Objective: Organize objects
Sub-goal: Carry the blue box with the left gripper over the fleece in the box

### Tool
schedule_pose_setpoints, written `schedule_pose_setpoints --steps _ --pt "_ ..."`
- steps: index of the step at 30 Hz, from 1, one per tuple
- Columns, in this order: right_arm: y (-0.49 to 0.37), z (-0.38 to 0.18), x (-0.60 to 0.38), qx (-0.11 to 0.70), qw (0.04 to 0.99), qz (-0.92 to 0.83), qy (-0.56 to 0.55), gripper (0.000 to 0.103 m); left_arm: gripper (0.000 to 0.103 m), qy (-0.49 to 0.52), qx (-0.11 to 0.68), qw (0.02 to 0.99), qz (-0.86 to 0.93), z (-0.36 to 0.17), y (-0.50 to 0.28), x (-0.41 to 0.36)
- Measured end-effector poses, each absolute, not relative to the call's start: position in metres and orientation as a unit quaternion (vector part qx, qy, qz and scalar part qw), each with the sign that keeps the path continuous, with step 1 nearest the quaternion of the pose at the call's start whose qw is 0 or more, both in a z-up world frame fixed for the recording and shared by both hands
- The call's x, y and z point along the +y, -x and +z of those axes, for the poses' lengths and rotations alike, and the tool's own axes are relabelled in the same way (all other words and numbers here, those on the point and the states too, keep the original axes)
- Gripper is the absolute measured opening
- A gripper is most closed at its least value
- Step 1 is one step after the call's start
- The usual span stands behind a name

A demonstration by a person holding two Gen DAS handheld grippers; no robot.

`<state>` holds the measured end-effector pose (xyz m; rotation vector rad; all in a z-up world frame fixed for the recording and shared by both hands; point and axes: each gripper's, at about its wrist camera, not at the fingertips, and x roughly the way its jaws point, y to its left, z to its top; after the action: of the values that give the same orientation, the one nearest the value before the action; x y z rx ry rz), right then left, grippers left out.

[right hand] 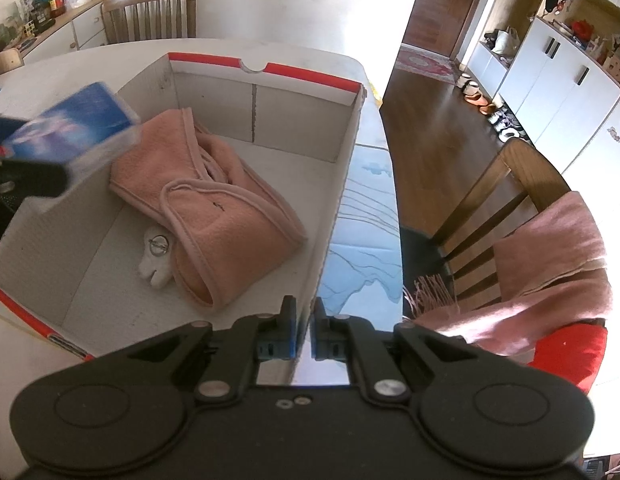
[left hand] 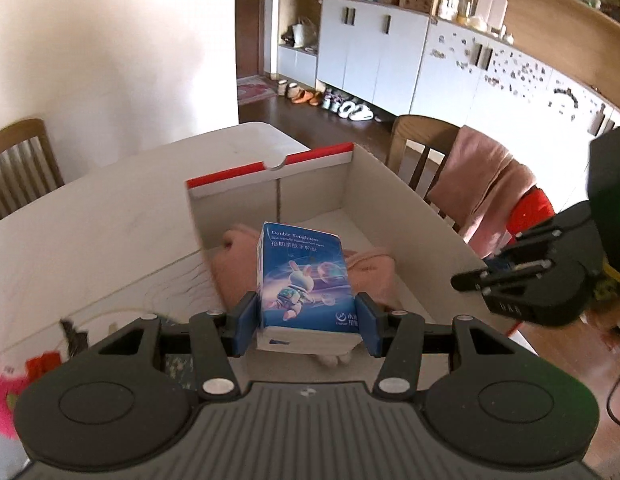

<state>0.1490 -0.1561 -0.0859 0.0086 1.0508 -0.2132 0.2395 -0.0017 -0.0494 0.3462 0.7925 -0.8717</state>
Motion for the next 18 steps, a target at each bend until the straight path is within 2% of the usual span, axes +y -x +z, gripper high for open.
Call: schedule_pose_setpoints --steps 18 --pt "-0.150 -0.084 -0.161 0.505 0.857 -0.095 -0.022 0.006 0.051 -0.217 0.412 0.787 -0.405 -0.090 -0.289 -0.084"
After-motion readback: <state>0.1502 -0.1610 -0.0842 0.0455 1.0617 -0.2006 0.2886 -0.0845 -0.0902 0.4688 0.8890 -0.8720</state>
